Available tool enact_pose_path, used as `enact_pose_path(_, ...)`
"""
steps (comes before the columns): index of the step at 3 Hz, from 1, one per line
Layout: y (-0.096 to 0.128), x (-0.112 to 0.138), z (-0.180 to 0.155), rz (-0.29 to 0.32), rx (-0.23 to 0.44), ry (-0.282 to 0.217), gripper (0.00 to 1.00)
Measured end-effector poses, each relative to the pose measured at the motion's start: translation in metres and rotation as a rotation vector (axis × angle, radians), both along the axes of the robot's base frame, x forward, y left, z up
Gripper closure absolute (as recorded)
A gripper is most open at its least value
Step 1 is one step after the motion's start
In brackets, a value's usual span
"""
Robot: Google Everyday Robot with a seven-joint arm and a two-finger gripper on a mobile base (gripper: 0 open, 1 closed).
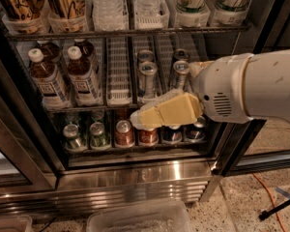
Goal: Pick blue plastic bottle from middle shelf of fridge
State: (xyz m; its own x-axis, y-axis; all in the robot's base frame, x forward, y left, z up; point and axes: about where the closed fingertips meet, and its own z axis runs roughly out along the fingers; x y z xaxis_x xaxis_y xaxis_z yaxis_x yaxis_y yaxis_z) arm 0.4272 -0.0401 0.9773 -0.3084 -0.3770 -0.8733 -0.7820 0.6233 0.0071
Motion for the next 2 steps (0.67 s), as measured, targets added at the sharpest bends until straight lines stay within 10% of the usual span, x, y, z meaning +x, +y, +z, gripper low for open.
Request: enact_pose_path(2, -0.021, 0.041, -0.044, -0.100, -0.248, -0.252, 0.00)
